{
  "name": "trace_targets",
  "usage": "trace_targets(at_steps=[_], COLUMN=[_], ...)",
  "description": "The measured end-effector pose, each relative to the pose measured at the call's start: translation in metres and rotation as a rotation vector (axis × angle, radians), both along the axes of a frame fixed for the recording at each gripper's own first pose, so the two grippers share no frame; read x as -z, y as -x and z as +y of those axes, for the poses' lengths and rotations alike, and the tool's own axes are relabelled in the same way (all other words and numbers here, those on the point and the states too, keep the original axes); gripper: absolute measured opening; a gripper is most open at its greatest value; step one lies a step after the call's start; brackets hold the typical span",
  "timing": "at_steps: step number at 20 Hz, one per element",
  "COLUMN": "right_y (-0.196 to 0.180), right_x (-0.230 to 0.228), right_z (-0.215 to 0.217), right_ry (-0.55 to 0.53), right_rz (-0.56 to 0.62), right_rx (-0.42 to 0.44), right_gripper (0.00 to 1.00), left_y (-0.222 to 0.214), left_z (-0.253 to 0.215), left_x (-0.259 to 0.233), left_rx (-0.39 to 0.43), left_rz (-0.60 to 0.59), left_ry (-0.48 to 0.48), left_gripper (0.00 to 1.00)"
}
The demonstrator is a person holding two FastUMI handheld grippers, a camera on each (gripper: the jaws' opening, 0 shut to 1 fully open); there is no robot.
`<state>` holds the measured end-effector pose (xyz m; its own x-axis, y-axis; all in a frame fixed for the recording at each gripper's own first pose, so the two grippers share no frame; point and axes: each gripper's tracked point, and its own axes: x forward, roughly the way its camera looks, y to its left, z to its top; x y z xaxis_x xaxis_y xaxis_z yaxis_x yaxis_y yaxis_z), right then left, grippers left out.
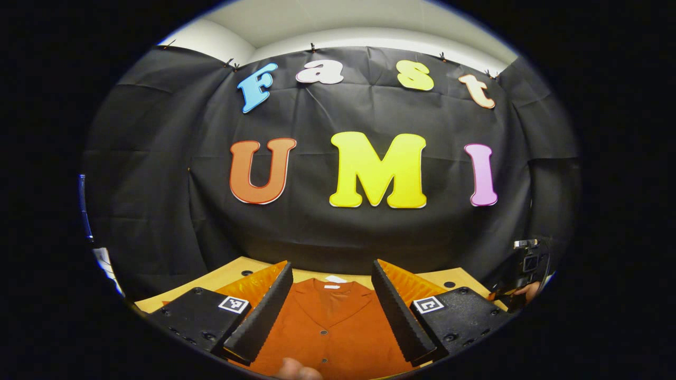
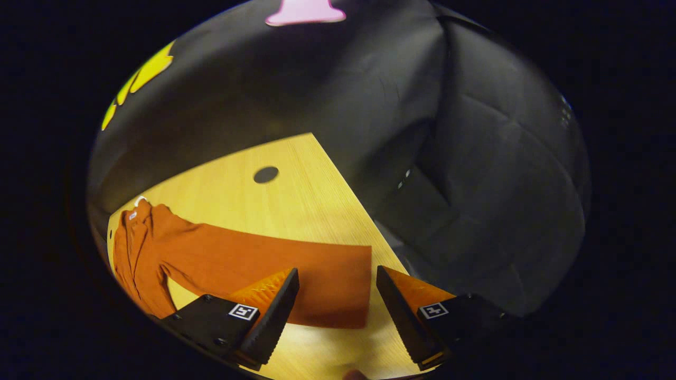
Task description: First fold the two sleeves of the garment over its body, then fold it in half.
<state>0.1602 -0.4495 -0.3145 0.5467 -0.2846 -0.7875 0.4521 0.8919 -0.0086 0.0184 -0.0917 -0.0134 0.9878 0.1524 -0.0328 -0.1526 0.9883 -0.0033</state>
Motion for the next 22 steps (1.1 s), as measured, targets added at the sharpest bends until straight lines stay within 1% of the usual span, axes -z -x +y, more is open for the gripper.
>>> trace_targets(at_steps=[1,3,4,6,7,8,9,10,11,12,13,14,15,16,17,18,20,22], right_y=[-0.001,-0.004,0.0,-0.012,-0.007,-0.009,-0.007,-0.006,-0.004,-0.01,-0.011,-0.005,-0.006,-0.006,-0.005,-0.006,-0.006,0.001], right_x=[0.015,0.03,0.04,0.048,0.051,0.054,0.051,0.051,0.049,0.043,0.047,0.05,0.048,0.046,0.048,0.049,0.049,0.05], right_z=[-0.003,0.002,0.0,0.01,0.01,0.01,0.012,0.016,0.02,0.022,0.028,0.021,0.02,0.018,0.02,0.021,0.019,0.009], right_ry=[-0.008,-0.038,-0.038,-0.077,-0.082,-0.086,-0.109,-0.179,-0.281,-0.361,-0.404,-0.392,-0.396,-0.394,-0.391,-0.387,-0.384,-0.347], right_rz=[0.052,0.124,0.189,0.236,0.256,0.277,0.305,0.333,0.365,0.363,0.38,0.407,0.421,0.434,0.442,0.444,0.443,0.469], right_rx=[0.01,0.002,0.001,-0.014,-0.027,-0.032,-0.022,0.017,0.075,0.133,0.178,0.201,0.208,0.206,0.194,0.191,0.21,0.229], right_gripper=[0.95,0.94,0.95,0.94,0.95,0.95,0.93,0.92,0.89,0.92,0.91,0.91,0.87,0.75,0.72,0.72,0.73,0.72], left_y=[0.002,0.003,0.003,0.003,0.003,0.002,0.003,0.005,0.005,0.005,0.005,0.006,0.007,0.006,0.006,0.007,0.005,0.005], left_z=[0.002,0.003,0.006,0.015,0.017,0.021,0.025,0.032,0.037,0.041,0.046,0.051,0.053,0.056,0.06,0.066,0.073,0.077], left_x=[-0.001,-0.002,0.002,0.009,0.01,0.012,0.015,0.016,0.016,0.019,0.023,0.029,0.031,0.033,0.033,0.036,0.041,0.042], left_rx=[-0.014,-0.027,-0.03,-0.041,-0.032,-0.025,-0.025,-0.026,-0.021,-0.019,-0.018,-0.017,-0.012,-0.006,-0.001,0.001,0.002,-0.002], left_rz=[-0.001,-0.006,-0.002,0.023,0.03,0.039,0.052,0.059,0.059,0.061,0.075,0.09,0.1,0.104,0.108,0.114,0.133,0.144], left_ry=[0.002,0.003,-0.005,-0.028,-0.035,-0.043,-0.052,-0.059,-0.058,-0.055,-0.052,-0.053,-0.059,-0.066,-0.072,-0.073,-0.067,-0.064], left_gripper=[0.97,0.97,0.97,0.97,0.97,1.0,1.0,0.97,0.97,0.97,0.97,0.97,0.97,0.97,0.97,0.97,0.97,0.98])
